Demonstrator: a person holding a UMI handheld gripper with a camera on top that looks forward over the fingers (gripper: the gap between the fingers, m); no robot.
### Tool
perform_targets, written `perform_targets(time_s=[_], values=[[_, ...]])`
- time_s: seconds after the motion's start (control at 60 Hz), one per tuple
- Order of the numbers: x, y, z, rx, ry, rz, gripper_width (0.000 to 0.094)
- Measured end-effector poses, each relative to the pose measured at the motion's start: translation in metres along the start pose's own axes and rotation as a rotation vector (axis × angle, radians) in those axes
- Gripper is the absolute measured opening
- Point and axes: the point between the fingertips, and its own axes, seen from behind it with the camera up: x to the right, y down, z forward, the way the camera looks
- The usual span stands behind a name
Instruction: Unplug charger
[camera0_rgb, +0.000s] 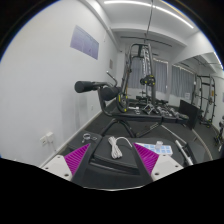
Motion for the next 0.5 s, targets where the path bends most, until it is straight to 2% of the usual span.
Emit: perform_targets(time_s=[0.2, 0.5], values=[[0.066, 0.007, 0.012, -0.016, 0.096, 0.038, 0.0858], [0.193, 0.046, 0.042, -0.069, 0.269, 0.112, 0.0856]])
